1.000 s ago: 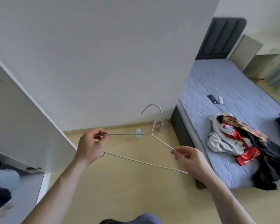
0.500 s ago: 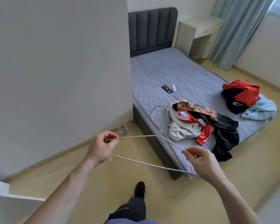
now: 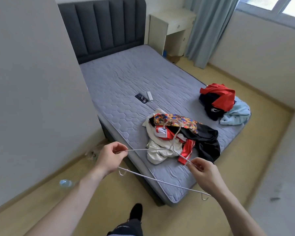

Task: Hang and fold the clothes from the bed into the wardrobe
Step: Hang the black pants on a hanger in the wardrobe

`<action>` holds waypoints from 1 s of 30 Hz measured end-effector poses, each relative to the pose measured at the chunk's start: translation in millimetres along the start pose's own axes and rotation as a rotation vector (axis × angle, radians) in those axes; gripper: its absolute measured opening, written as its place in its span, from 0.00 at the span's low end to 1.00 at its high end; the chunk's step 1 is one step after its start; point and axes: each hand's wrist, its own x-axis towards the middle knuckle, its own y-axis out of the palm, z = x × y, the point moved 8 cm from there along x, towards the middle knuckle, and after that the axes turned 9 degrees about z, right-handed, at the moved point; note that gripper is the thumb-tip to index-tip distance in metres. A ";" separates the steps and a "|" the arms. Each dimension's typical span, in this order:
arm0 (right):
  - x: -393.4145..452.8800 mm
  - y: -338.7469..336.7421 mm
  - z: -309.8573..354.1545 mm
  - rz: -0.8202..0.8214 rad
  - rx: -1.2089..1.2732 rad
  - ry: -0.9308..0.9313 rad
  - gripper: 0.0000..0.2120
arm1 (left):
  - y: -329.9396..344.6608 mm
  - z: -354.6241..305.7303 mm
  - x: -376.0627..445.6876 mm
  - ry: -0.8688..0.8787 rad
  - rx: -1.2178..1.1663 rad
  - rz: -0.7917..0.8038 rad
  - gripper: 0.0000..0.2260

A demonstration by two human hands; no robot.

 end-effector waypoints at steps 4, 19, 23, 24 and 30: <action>40.6 -36.9 -15.6 -0.081 0.046 0.058 0.06 | 37.5 -29.8 77.0 0.012 0.104 0.077 0.06; 205.7 -169.8 -175.5 -0.128 0.175 0.256 0.11 | 237.2 -81.2 259.7 -0.111 0.436 0.293 0.14; 281.3 -198.4 -234.5 -0.067 0.195 0.281 0.12 | 319.8 -72.2 307.0 -0.250 0.508 0.337 0.16; 299.0 -204.3 -250.2 -0.049 0.192 0.287 0.13 | 341.7 -69.0 319.5 -0.284 0.530 0.350 0.16; 391.3 -225.4 -333.5 0.028 0.209 0.325 0.17 | 468.5 -46.5 406.6 -0.330 0.668 0.446 0.17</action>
